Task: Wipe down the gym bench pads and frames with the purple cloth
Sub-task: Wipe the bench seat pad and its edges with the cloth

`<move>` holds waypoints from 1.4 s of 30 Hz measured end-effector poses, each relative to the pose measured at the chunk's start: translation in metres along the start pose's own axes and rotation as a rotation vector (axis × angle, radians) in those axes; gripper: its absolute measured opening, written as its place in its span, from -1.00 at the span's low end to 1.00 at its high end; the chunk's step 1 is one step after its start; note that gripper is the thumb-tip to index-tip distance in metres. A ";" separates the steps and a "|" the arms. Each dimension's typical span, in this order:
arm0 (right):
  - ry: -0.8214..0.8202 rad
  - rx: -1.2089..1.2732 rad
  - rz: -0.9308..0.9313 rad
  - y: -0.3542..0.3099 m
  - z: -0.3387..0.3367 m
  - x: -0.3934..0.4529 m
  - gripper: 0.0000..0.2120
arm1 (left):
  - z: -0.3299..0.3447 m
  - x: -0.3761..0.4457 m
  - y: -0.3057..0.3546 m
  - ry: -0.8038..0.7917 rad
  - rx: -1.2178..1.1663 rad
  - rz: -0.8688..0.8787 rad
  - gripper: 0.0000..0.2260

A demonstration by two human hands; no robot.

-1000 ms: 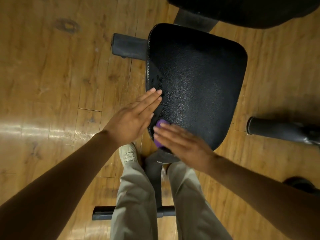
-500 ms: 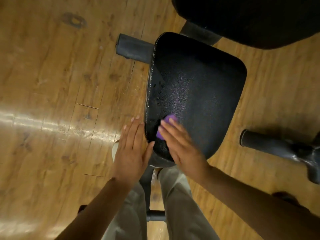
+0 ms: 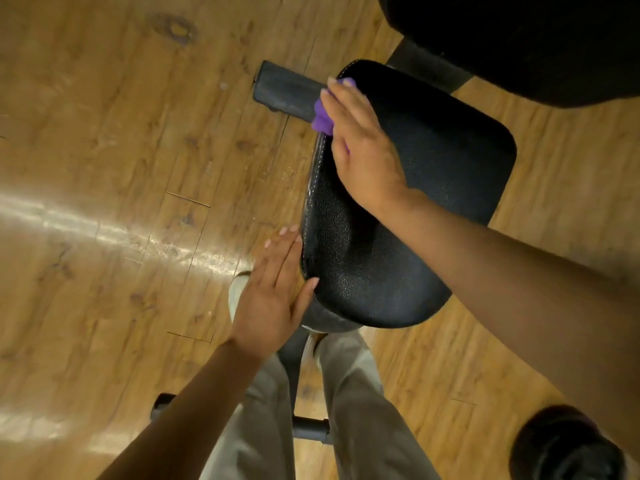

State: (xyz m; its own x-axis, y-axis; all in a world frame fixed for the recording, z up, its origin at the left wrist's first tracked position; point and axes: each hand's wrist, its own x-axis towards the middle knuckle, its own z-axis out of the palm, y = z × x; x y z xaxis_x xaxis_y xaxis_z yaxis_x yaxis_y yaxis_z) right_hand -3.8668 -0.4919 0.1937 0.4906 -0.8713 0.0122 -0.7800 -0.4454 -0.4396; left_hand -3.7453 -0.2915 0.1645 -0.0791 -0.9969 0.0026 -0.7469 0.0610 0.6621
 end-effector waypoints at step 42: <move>0.111 0.079 0.064 0.008 -0.009 -0.141 -0.58 | -0.018 0.005 0.002 -0.154 0.218 0.149 -0.14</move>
State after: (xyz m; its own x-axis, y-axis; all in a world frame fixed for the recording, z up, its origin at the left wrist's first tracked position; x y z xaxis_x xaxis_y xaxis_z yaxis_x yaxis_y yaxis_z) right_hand -3.9458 -0.3749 0.1967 0.3918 -0.9166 0.0793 -0.7730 -0.3747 -0.5120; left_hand -3.7348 -0.2976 0.1793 -0.2853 -0.9577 -0.0374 -0.8425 0.2320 0.4862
